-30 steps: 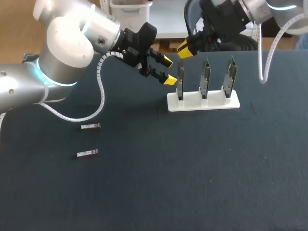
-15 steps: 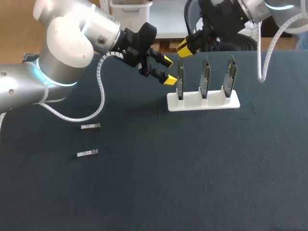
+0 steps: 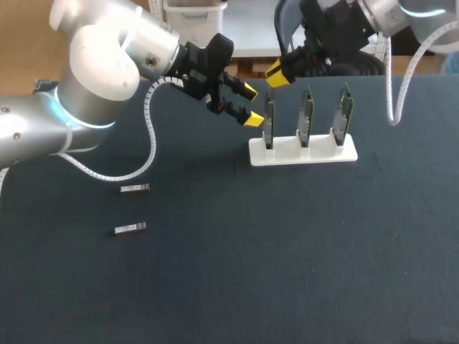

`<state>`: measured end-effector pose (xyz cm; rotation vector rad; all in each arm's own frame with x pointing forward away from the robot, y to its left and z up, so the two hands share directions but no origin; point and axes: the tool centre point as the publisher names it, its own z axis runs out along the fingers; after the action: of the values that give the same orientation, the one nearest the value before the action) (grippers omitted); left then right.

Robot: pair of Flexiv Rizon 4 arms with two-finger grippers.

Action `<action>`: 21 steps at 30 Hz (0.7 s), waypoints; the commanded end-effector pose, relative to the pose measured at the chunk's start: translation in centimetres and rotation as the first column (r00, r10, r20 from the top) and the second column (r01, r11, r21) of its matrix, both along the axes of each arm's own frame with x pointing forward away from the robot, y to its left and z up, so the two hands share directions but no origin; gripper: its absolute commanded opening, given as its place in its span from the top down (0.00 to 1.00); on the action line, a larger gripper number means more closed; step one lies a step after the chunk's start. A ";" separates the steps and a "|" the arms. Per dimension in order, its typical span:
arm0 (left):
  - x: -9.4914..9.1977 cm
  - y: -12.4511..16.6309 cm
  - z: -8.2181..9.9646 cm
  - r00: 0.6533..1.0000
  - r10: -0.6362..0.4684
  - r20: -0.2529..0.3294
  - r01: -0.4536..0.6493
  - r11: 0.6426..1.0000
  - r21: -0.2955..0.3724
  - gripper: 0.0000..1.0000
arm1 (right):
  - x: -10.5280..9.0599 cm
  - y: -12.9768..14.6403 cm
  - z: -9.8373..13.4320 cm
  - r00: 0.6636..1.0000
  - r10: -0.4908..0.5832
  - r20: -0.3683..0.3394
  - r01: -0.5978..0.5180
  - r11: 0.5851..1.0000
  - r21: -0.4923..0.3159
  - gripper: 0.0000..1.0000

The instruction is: Pick up the optical module with the left hand, and insert it into the network port with the right hand.

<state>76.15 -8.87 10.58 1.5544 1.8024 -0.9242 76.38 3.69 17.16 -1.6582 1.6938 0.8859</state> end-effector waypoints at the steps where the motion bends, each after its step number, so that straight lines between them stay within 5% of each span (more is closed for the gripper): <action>1: 0.2 -0.1 0.0 1.000 -0.002 -0.003 0.002 1.000 0.004 0.00 | -0.3 -0.1 0.1 1.000 -0.011 0.017 0.011 1.000 0.007 1.00; 21: 0.2 -0.1 0.0 1.000 -0.002 -0.003 0.002 1.000 0.004 0.00 | 0.0 0.1 0.0 0.999 -0.010 0.032 0.010 1.000 0.015 1.00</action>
<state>76.15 -8.87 10.58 1.5544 1.8024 -0.9242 76.42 3.75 17.14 -1.6459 1.6719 0.8648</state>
